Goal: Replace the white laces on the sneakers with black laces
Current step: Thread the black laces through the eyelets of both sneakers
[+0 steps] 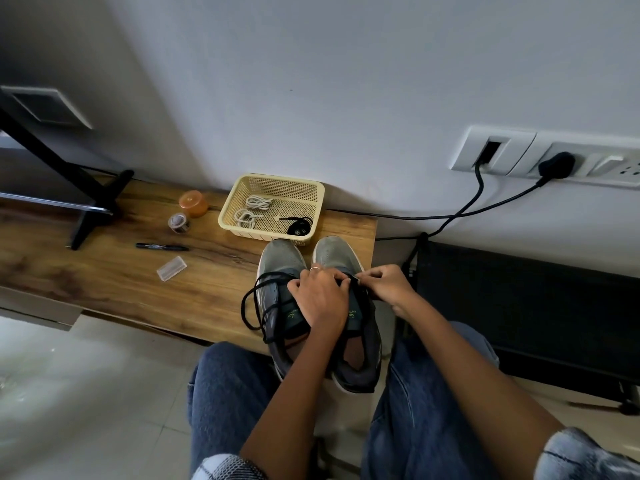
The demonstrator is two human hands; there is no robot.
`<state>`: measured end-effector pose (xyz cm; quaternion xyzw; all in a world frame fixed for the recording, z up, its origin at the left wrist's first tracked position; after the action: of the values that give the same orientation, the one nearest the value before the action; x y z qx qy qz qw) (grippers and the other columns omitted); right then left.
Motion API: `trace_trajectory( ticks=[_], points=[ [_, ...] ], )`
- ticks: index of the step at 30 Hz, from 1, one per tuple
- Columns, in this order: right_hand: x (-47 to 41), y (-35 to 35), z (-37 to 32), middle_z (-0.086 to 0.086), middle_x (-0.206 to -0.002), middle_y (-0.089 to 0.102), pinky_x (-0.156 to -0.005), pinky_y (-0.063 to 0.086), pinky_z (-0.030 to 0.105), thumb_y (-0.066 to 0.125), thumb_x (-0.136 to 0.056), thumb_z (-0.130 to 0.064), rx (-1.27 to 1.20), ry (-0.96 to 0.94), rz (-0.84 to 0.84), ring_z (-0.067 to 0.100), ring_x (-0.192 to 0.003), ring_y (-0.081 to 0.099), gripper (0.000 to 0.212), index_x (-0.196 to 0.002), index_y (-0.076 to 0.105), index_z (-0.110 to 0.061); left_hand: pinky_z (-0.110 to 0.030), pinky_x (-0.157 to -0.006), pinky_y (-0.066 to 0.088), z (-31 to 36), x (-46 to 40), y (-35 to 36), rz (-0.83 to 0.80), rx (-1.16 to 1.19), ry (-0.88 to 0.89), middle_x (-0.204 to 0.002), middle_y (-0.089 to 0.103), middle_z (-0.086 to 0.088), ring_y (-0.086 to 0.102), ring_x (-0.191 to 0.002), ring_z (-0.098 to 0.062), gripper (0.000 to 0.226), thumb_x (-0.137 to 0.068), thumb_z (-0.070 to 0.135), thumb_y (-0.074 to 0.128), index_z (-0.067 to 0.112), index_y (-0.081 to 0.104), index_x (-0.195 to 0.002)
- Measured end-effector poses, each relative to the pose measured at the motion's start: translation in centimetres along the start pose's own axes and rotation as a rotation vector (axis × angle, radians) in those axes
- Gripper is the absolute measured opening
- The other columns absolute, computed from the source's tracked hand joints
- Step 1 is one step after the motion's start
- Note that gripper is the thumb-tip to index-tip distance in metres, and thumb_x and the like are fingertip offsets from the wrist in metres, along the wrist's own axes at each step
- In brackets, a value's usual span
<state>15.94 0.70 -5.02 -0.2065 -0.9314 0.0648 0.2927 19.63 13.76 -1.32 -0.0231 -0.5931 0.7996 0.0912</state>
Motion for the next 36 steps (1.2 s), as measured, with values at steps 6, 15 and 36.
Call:
trace_trajectory(
  ticks=[6,15,36],
  points=[
    [0.0,0.1,0.0,0.006,-0.091,0.07,-0.081,0.052,0.028,0.064,-0.086,-0.008,-0.008,-0.009,0.012,0.015,-0.086,0.064,0.013,-0.093,0.074,-0.004,-0.034,-0.089,0.03,-0.1,0.1,0.1,-0.003,-0.033,0.028,-0.105,0.061,0.006,0.051,-0.102,-0.014,0.019,-0.091,0.044,0.059,0.034,0.069,-0.104],
    [-0.1,0.3,0.0,0.004,-0.087,0.068,-0.075,0.05,0.022,0.064,-0.087,-0.009,-0.013,0.004,0.015,0.01,-0.081,0.062,0.013,-0.096,0.073,-0.004,-0.034,-0.091,0.028,0.1,0.1,0.6,0.013,-0.073,0.039,-0.105,0.06,0.007,0.05,-0.101,-0.014,0.021,-0.093,0.045,0.056,0.034,0.068,-0.105],
    [-0.5,1.0,0.1,0.009,-0.073,0.062,-0.051,0.054,0.019,0.062,-0.089,0.001,-0.152,0.072,0.036,0.014,-0.061,0.059,0.004,-0.086,0.065,0.0,-0.031,-0.082,0.031,0.2,-0.6,1.6,-0.002,-0.053,0.104,-0.102,0.062,0.007,0.058,-0.094,-0.014,0.016,-0.094,0.036,0.057,0.028,0.07,-0.099]
  ],
)
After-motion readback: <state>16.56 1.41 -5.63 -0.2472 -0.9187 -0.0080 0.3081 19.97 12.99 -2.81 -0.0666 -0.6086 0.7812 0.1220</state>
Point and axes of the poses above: each hand's wrist, its own x-axis away from the middle knuckle, its own y-axis out of the palm, z = x × y, the point moved 4 cm from there along -x, towards the middle knuckle
